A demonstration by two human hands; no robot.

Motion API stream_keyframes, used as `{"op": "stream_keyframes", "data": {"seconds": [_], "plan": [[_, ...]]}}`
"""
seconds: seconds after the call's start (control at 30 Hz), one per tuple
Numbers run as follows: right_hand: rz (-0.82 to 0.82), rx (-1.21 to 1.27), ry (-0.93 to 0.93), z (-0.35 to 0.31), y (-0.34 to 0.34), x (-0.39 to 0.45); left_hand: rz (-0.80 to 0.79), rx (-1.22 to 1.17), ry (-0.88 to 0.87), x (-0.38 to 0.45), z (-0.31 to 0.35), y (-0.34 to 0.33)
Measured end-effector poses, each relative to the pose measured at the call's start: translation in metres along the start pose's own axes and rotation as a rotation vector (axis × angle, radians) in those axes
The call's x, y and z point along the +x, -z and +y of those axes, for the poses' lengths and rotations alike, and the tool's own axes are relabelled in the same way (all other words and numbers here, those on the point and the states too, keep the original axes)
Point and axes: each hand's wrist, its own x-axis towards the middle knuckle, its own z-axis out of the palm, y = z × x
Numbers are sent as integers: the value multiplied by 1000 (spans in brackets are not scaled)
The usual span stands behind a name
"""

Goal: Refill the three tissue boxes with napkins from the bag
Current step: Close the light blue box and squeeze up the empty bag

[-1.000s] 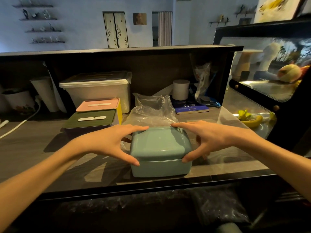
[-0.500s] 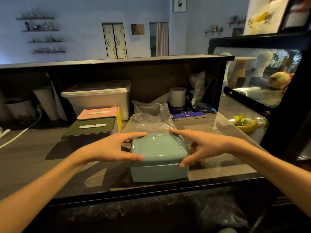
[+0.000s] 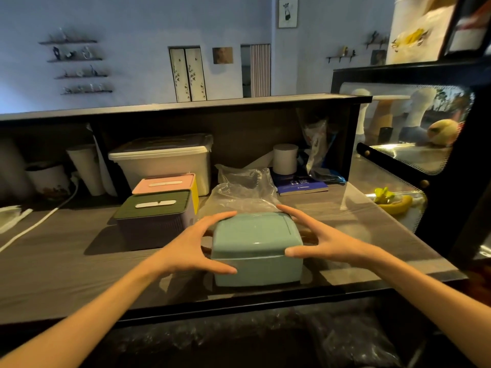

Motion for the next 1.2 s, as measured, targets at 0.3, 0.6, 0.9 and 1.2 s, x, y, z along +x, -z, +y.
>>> {"op": "stream_keyframes", "data": {"seconds": [0.3,0.6,0.9,1.2], "plan": [[78,-32,8,-5,8,5,-42,-469,376,21,21,11],[231,139,-28,2,7,11,-29,-331,183,29,16,-2],[257,430,-233,-7,23,14,-24,-334,254,57,34,2],[322,529,-472,26,65,7,-88,585,30,120,-9,38]]}}
